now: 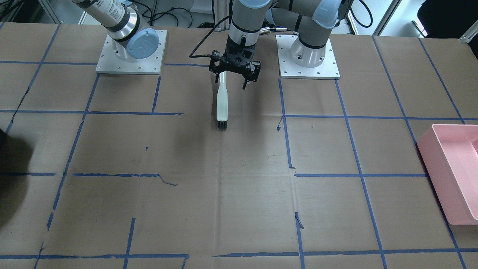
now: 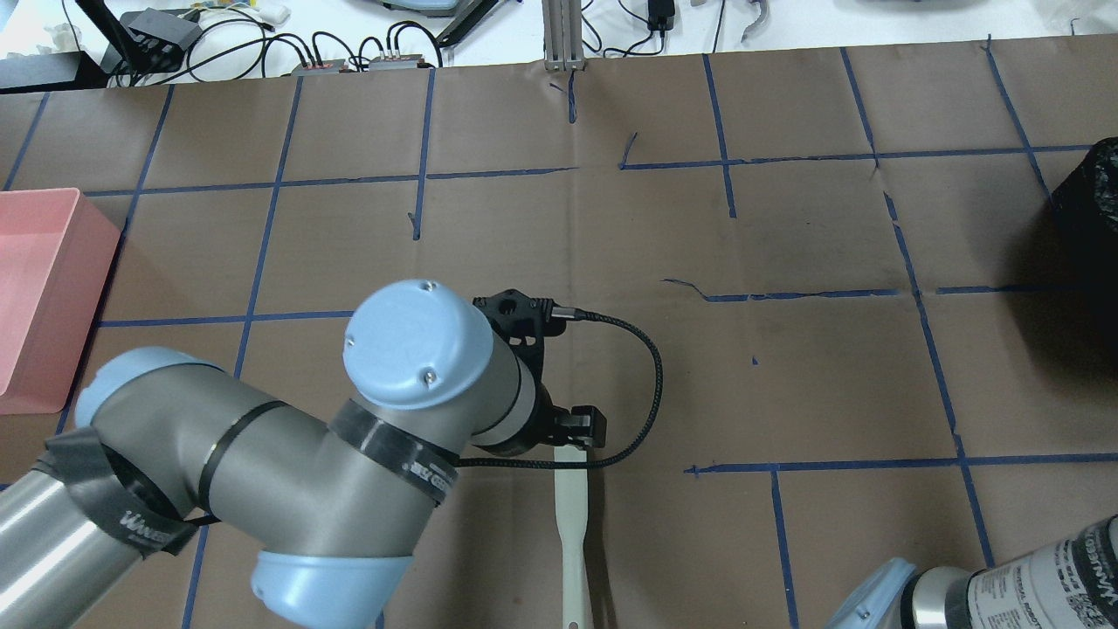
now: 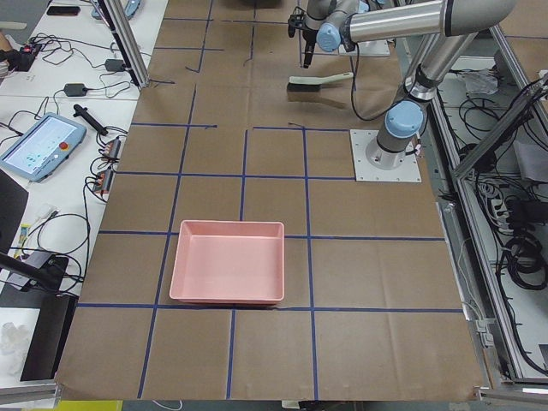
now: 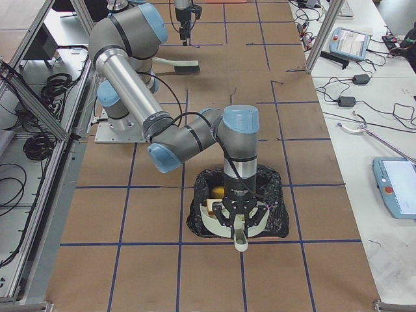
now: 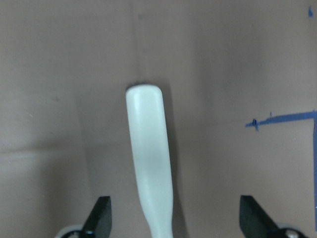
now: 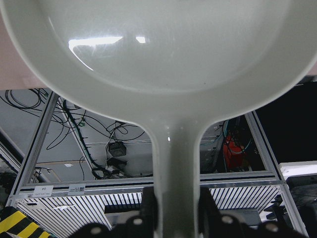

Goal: Sweep and dump trash in nearest bin
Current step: 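Tip the dustpan to dump bread and potato while left gripper lowers brush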

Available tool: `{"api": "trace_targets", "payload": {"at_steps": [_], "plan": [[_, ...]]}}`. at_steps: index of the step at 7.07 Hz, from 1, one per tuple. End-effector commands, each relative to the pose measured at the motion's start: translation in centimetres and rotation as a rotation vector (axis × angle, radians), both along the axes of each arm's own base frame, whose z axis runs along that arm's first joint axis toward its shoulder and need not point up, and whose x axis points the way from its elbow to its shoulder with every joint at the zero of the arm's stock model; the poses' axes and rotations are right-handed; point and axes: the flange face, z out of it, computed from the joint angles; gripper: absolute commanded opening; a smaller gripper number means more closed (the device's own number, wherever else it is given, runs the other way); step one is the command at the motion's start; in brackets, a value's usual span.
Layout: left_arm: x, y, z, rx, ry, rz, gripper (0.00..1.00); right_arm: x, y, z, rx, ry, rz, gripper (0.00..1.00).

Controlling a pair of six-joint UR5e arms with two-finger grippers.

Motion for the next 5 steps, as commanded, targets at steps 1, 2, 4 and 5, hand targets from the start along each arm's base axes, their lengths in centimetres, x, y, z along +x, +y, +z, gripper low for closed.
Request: {"api": "trace_targets", "payload": {"at_steps": [1, 2, 4, 5], "plan": [[4.2, -4.6, 4.7, 0.043, -0.025, -0.013, 0.91, 0.1, 0.0, 0.1, -0.011, 0.026, -0.001, 0.0], [6.5, -6.5, 7.0, 0.059, -0.032, -0.014, 0.91, 1.1, -0.9, 0.2, 0.01, 0.049, 0.0, 0.0], [11.4, -9.4, 12.1, 0.076, -0.032, 0.032, 0.93, 3.6, -2.7, 0.4, 0.023, 0.149, 0.022, 0.0], [12.4, -9.5, 14.6, 0.095, -0.033, 0.055, 0.96, 3.8, -2.5, 0.2, 0.013, 0.179, 0.014, 0.0]]}}
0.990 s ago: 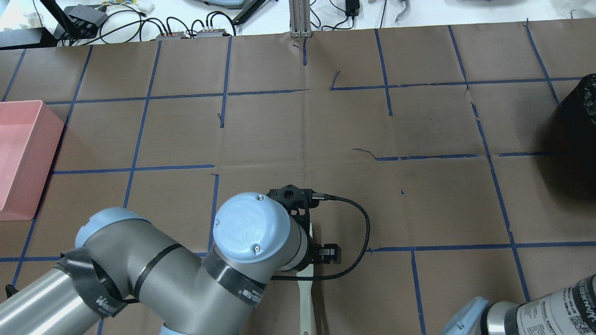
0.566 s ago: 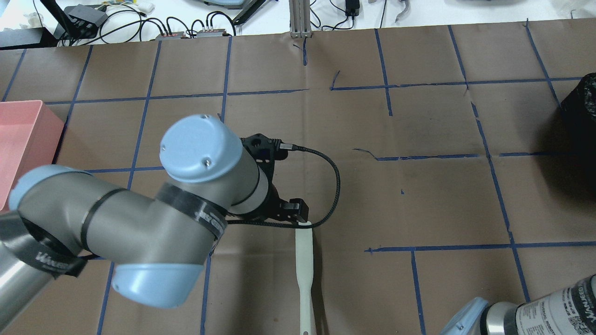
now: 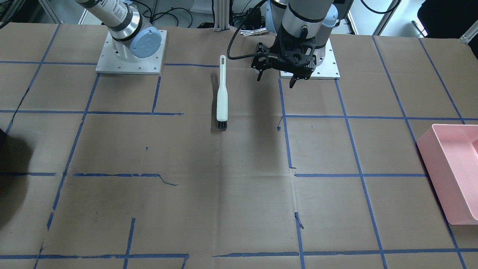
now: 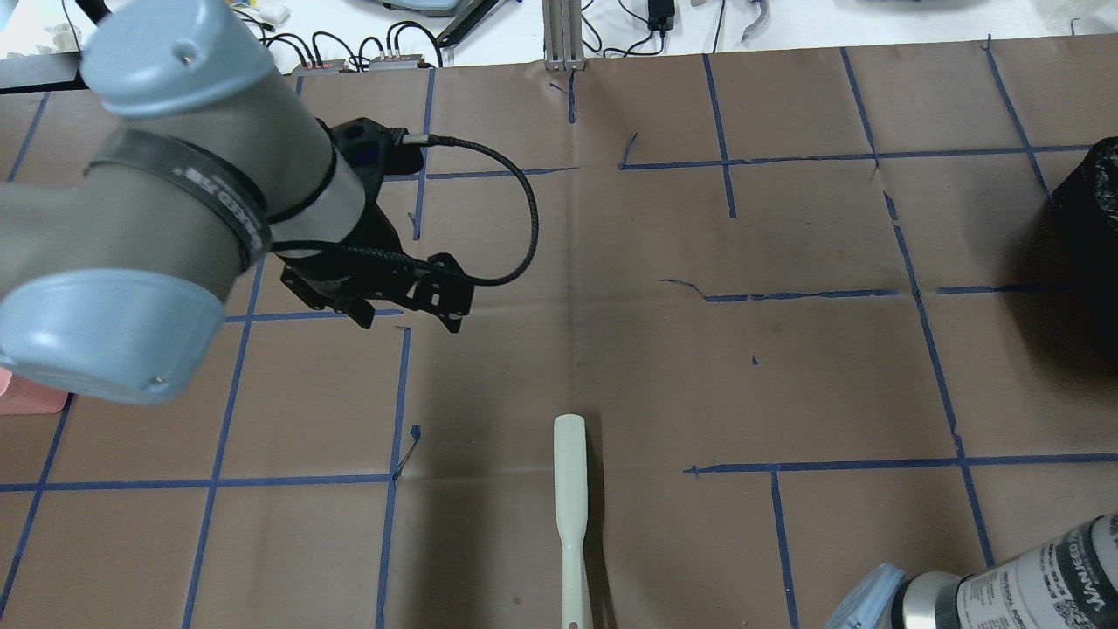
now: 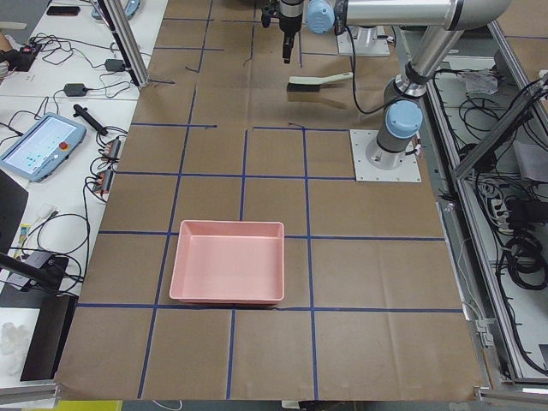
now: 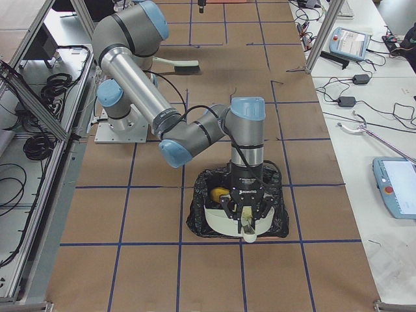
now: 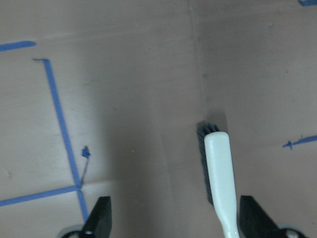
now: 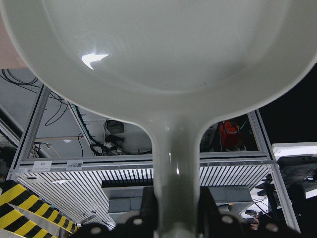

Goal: Sweep and dump trash in nearest bin

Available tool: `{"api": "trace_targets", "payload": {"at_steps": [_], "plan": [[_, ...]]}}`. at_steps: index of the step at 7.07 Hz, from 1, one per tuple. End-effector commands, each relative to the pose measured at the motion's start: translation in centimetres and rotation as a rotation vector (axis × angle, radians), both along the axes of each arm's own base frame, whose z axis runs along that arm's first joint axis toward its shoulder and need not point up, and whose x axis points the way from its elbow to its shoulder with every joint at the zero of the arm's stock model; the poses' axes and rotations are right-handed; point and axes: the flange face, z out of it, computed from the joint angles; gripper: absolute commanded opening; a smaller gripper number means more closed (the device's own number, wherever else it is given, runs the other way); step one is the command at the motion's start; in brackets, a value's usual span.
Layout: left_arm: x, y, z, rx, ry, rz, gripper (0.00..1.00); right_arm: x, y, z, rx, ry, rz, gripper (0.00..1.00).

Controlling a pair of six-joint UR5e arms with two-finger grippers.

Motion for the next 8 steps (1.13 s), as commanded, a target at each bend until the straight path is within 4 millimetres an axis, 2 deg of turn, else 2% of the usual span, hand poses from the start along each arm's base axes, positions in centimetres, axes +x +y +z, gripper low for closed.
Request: {"api": "trace_targets", "payload": {"at_steps": [1, 3, 5, 6, 7, 8], "plan": [[2.2, -0.8, 4.8, -0.009, 0.014, 0.046, 0.99, 0.8, 0.1, -0.4, -0.002, 0.056, -0.011, 0.0], [2.4, -1.2, 3.0, 0.027, -0.003, 0.043, 0.99, 1.4, 0.7, 0.4, -0.007, 0.084, -0.01, 0.0], [4.1, -1.6, 1.6, 0.014, -0.138, -0.029, 0.99, 2.0, 1.5, 2.2, 0.007, 0.123, -0.02, 0.0], [4.0, -2.1, 1.1, -0.008, -0.143, -0.02, 0.99, 2.2, 1.5, 2.5, 0.005, 0.127, -0.016, 0.0], [3.9, -1.8, -1.3, 0.039, -0.138, -0.022, 0.99, 3.7, 1.2, 3.8, 0.005, 0.142, 0.008, 0.0], [3.7, -1.2, -1.8, 0.047, -0.126, -0.022, 0.99, 5.0, 2.0, 6.4, -0.015, 0.161, 0.013, 0.0]]}}
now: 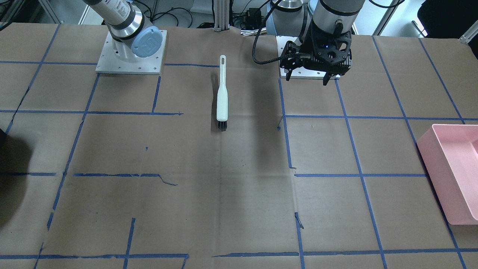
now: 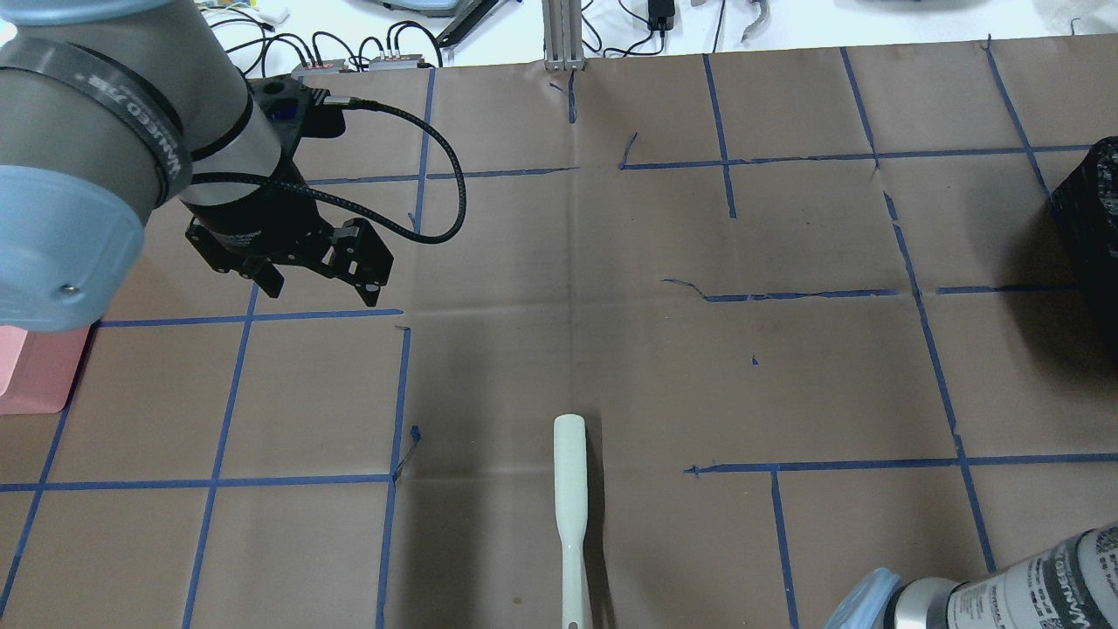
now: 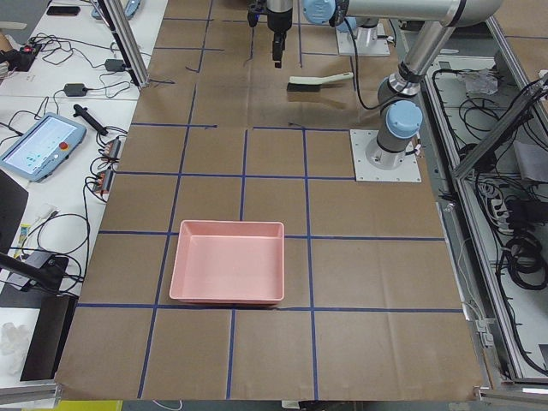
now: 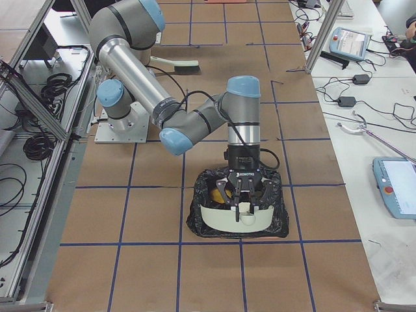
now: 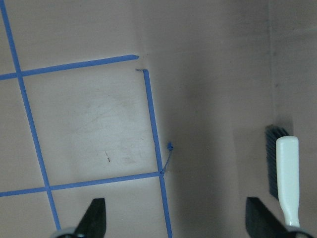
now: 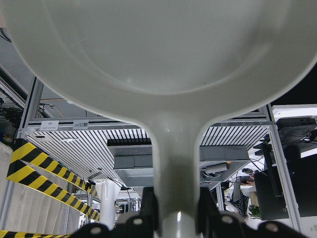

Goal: Sweep and dump trash in nearest bin

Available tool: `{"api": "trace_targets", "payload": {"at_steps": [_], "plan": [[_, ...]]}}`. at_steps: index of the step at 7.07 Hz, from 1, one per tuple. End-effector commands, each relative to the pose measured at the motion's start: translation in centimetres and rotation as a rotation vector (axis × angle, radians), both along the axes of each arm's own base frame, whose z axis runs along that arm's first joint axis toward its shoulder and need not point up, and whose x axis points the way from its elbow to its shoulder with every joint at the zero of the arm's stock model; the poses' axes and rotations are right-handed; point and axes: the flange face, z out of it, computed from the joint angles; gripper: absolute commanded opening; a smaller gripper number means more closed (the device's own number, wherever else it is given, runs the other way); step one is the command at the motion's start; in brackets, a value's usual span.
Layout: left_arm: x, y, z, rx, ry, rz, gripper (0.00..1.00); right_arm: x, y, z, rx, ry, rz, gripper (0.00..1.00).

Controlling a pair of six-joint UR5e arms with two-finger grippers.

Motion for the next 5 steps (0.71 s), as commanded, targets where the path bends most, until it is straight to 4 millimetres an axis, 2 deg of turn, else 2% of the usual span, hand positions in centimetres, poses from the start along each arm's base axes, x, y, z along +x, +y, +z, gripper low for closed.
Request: {"api": "trace_targets", "payload": {"at_steps": [1, 2, 3, 4, 5], "plan": [[-0.2, 0.0, -0.3, -0.005, 0.006, 0.027, 0.99, 3.3, -0.1, 2.4, -0.017, 0.012, 0.045, 0.0], [-0.1, 0.2, -0.1, -0.009, 0.002, 0.071, 0.99, 6.0, -1.7, 1.2, -0.014, -0.005, 0.087, 0.0], [-0.1, 0.2, -0.2, -0.002, -0.004, 0.072, 0.99, 8.6, -1.9, 2.2, -0.053, -0.003, 0.1, 0.0], [0.0, 0.6, 0.7, -0.03, -0.001, 0.077, 0.99, 11.7, -3.5, 2.0, -0.121, -0.049, 0.179, 0.0], [0.0, 1.4, 1.3, -0.046, -0.001, 0.07, 0.99, 13.1, -3.9, 2.0, -0.169, -0.077, 0.186, 0.0]]}}
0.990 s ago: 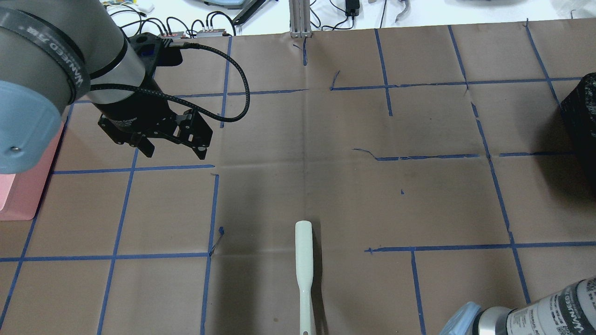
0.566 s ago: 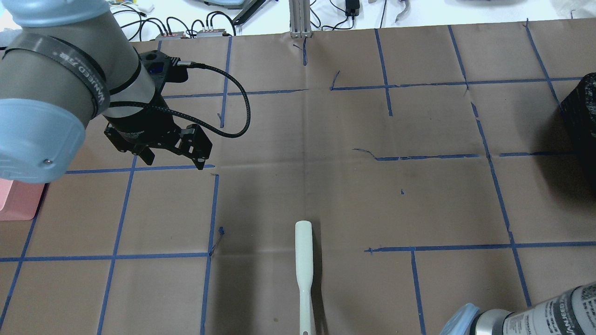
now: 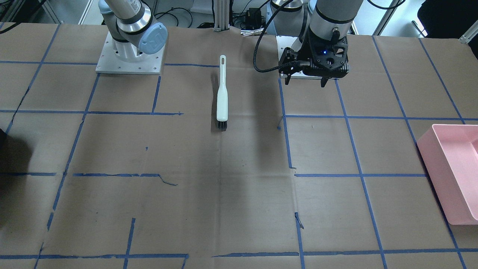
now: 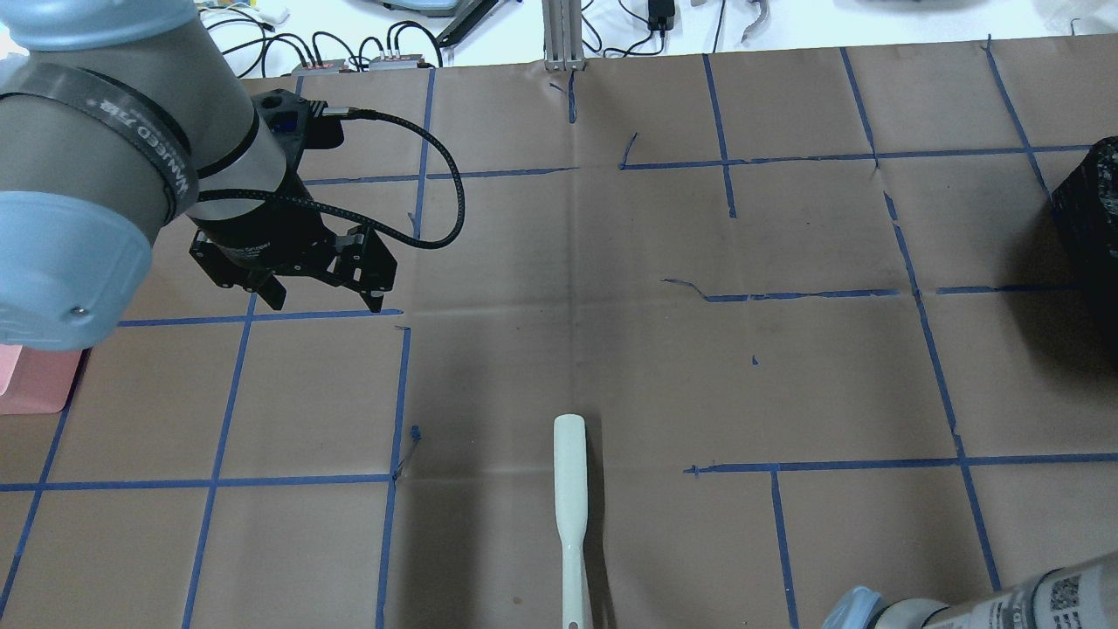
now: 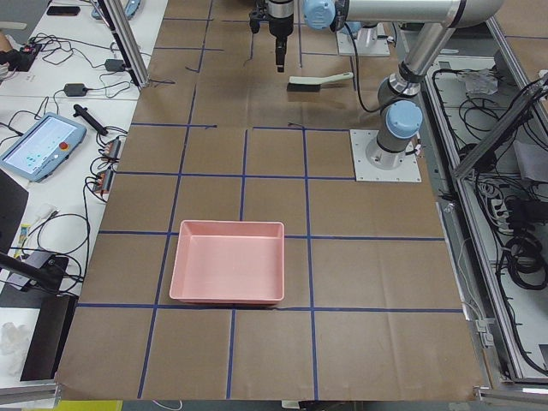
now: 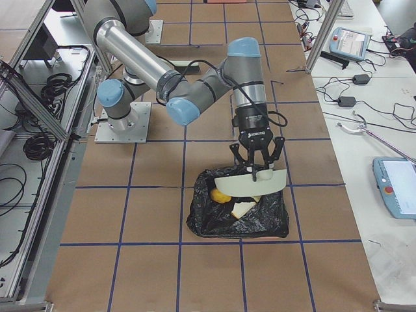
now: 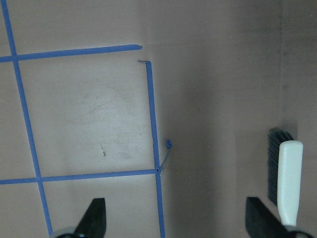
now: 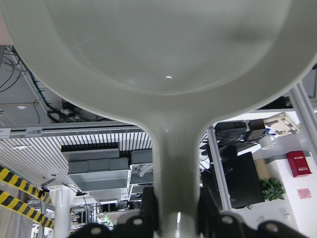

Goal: Sweep and dump trash in nearest bin

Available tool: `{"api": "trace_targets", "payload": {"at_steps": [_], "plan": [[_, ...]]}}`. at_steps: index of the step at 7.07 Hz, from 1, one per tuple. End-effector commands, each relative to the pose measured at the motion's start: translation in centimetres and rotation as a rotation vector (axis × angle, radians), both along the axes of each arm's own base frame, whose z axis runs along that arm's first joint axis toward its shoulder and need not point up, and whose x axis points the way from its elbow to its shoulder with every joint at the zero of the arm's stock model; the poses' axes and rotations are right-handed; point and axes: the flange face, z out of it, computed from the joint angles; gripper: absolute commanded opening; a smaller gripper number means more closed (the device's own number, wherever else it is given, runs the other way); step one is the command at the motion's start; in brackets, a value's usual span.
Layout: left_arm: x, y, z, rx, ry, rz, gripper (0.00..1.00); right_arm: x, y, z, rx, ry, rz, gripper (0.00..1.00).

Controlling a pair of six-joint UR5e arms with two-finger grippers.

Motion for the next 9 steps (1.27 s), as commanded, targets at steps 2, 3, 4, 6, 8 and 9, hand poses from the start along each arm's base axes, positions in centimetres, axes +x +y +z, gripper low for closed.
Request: {"api": "trace_targets", "payload": {"at_steps": [2, 3, 4, 6, 8, 9], "plan": [[0.0, 1.3, 1.0, -0.027, 0.01, -0.013, 0.99, 6.8, -3.3, -2.0, -0.159, -0.229, 0.033, 0.0], [0.0, 1.2, 1.0, -0.027, 0.013, -0.009, 0.99, 10.5, -4.9, -2.9, -0.186, -0.304, 0.01, 0.0], [0.0, 1.4, 1.0, -0.029, 0.01, -0.011, 0.99, 15.4, -6.4, -3.0, -0.231, -0.351, 0.017, 0.0], [0.0, 1.5, 0.5, -0.017, 0.006, -0.014, 0.99, 24.9, -7.6, -3.5, -0.291, -0.484, -0.04, 0.0], [0.1, 1.1, 0.9, -0.046, 0.009, -0.013, 1.0, 34.7, -8.2, -5.9, -0.366, -0.673, -0.09, 0.0], [0.0, 0.7, 1.4, -0.093, 0.015, -0.011, 1.0, 38.9, -7.8, -7.3, -0.408, -0.75, -0.156, 0.0]]}}
